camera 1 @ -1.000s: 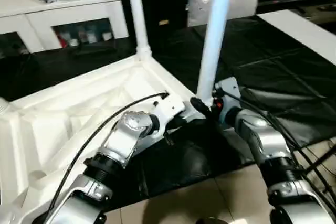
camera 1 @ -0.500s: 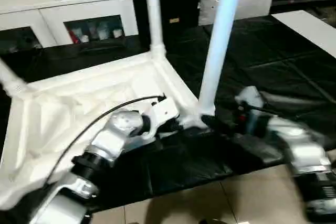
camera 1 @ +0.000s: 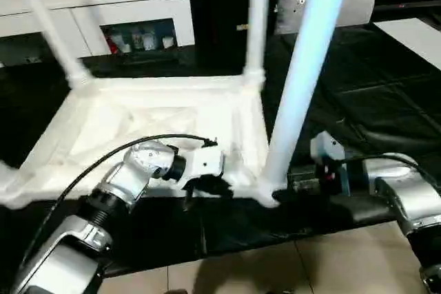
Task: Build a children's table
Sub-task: Rotate leg to tighten
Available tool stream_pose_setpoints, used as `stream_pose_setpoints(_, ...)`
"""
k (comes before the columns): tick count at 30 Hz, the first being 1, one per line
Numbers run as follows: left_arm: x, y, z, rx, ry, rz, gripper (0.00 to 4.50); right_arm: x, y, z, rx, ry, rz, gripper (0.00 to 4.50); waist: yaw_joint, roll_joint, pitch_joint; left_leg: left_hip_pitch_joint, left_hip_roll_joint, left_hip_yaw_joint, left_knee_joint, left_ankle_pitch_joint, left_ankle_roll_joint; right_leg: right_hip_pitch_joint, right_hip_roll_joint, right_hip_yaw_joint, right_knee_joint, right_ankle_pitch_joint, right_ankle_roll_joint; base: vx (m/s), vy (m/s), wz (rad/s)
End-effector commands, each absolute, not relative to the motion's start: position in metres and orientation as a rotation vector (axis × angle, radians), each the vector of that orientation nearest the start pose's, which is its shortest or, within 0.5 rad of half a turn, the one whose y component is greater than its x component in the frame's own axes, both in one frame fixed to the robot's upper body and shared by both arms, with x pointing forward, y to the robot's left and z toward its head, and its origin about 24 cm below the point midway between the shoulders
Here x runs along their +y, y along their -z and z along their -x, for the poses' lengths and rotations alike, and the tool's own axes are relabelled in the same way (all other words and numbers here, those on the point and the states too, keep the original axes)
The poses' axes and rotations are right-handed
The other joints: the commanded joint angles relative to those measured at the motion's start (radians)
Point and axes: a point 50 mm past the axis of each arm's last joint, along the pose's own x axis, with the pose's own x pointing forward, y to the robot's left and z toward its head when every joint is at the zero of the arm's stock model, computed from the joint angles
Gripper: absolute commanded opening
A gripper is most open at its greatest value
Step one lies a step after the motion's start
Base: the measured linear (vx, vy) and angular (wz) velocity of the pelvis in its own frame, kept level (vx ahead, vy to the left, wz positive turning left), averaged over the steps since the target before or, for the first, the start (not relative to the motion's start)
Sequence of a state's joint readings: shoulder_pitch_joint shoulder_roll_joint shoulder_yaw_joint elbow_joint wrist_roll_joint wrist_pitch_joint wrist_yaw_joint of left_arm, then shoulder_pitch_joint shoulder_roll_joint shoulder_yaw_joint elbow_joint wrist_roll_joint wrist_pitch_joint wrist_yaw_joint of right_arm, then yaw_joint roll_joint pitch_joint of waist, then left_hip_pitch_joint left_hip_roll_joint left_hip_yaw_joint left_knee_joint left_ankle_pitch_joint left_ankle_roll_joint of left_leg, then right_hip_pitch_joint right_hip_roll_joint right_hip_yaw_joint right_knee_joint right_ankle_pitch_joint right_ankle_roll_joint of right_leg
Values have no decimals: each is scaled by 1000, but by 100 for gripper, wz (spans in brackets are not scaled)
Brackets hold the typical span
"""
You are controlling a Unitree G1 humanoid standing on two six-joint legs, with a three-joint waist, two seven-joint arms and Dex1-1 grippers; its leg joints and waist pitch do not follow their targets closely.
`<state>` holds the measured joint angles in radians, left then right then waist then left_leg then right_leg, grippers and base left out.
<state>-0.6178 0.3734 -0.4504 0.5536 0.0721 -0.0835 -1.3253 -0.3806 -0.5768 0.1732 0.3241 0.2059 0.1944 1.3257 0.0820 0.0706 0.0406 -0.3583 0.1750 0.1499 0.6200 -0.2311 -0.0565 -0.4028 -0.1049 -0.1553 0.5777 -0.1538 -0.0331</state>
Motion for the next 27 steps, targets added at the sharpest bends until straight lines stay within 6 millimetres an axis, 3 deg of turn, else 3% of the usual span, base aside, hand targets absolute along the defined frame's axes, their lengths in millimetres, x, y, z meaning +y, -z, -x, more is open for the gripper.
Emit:
stream_pose_setpoints(1,98,-49,-296,412,1730,-705,0,-190,-69,-283,418,-1353,236,416,-3,-19,-66,-6,56,-6,-73,-95,123,66,-63,64,-69,-312,-144,0,0,0)
stream_pose_setpoints(16,99,-45,-295,413,1758,-703,0,-177,-66,-280,398,-1409,228,284,3,-24,-66,-7,57,-6,-74,-88,112,66,-63,64,-70,-328,-128,0,0,0)
stream_pose_setpoints(23,100,-40,-293,446,1684,-619,0,-172,-60,-275,408,-1397,171,270,2,-21,-65,-7,57,-6,-76,-90,103,68,-64,64,-70,-340,-123,0,0,0)
stream_pose_setpoints(25,99,-38,-293,452,1635,-572,0,-168,-57,-274,410,-1362,137,270,-1,-21,-63,-6,58,-6,-79,-101,99,67,-63,64,-72,-352,-122,0,0,0)
stream_pose_setpoints(26,95,-40,-293,444,1557,-494,0,-159,-52,-280,393,-1262,131,270,-5,-18,-60,-4,59,-6,-81,-121,85,67,-64,64,-74,-378,-118,0,0,0)
stream_pose_setpoints(27,94,-40,-293,443,1544,-481,0,-157,-52,-281,390,-1244,130,269,-11,-21,-57,-6,57,-6,-84,-130,78,67,-63,62,-78,-398,-112,0,0,0)
